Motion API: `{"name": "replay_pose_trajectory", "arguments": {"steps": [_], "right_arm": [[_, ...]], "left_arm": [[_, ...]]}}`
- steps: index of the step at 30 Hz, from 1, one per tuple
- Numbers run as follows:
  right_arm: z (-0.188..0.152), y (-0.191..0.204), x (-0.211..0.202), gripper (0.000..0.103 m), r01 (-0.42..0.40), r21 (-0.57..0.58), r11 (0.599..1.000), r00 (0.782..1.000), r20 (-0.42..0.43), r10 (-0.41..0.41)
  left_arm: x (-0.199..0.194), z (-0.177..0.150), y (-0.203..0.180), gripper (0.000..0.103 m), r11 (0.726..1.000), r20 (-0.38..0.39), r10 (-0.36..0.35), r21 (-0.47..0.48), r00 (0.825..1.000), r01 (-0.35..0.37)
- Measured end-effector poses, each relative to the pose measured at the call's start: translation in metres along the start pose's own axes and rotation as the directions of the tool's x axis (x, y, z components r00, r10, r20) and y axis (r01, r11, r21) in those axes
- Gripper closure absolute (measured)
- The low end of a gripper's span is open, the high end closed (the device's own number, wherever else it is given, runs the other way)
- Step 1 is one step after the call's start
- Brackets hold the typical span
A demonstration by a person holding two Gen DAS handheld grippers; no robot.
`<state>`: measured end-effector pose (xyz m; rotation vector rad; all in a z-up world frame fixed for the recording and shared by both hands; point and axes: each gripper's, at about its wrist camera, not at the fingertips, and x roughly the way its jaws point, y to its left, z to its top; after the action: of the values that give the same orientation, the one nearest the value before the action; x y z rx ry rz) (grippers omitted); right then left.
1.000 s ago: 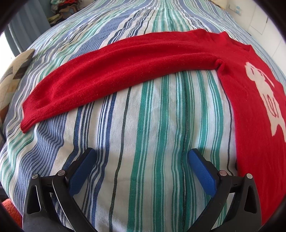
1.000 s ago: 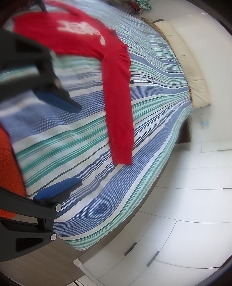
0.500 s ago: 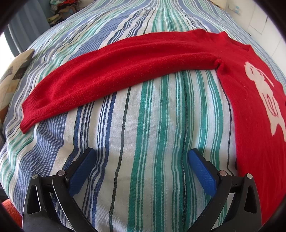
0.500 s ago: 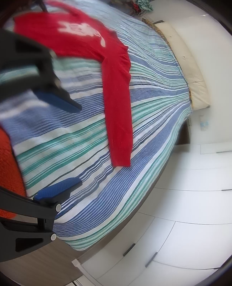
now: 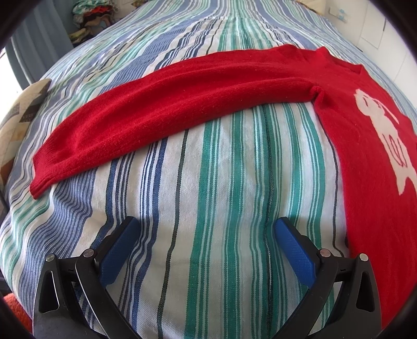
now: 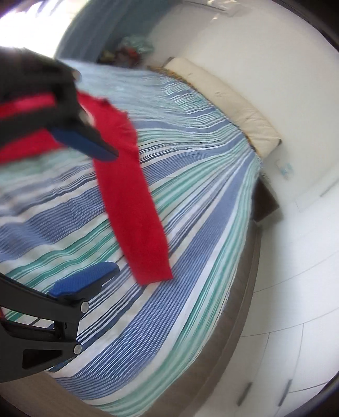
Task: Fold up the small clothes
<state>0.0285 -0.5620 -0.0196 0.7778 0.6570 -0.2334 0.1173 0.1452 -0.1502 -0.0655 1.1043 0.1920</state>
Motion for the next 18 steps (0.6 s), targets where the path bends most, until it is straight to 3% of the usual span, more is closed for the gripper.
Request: {"name": "replay_pose_trajectory", "arguments": {"steps": [3,7,9,13,14,15,17,18], "right_arm": [[0.013,-0.017,0.034,0.024,-0.038,0.139,0.990,0.997,-0.068,0.048],[-0.006,-0.050,0.103,0.025,-0.026,0.353,0.935,0.971,-0.212,0.107],[-0.009,-0.063,0.125,0.030,0.017,0.396,0.918,0.976,-0.208,0.071],[-0.005,-0.076,0.143,0.039,0.046,0.420,0.906,0.996,-0.092,-0.008],[-0.002,-0.072,0.147,0.049,0.066,0.395,0.916,0.995,-0.094,-0.031],[0.002,-0.066,0.150,0.077,0.099,0.347,0.933,0.992,-0.106,-0.065],[0.014,-0.047,0.149,0.096,0.159,0.226,0.961,0.985,-0.108,-0.137],[0.020,-0.034,0.143,0.096,0.162,0.172,0.972,0.985,-0.082,-0.150]], "left_arm": [[0.000,-0.001,0.000,0.000,1.000,0.011,0.003,0.001,1.000,-0.003],[-0.001,-0.002,0.001,0.000,1.000,0.023,0.000,0.001,1.000,0.000],[-0.001,-0.003,0.001,0.000,1.000,0.030,0.001,0.001,1.000,-0.001],[-0.001,-0.005,0.000,0.000,1.000,0.047,0.010,0.002,0.999,-0.010],[-0.001,-0.005,-0.001,0.000,1.000,0.049,0.013,0.003,0.999,-0.014],[-0.001,-0.005,-0.001,0.000,1.000,0.049,0.015,0.003,0.999,-0.015],[-0.001,-0.005,-0.001,0.000,1.000,0.048,0.014,0.002,0.999,-0.014],[0.000,-0.005,-0.001,0.000,1.000,0.046,0.013,0.002,0.999,-0.014]]}}
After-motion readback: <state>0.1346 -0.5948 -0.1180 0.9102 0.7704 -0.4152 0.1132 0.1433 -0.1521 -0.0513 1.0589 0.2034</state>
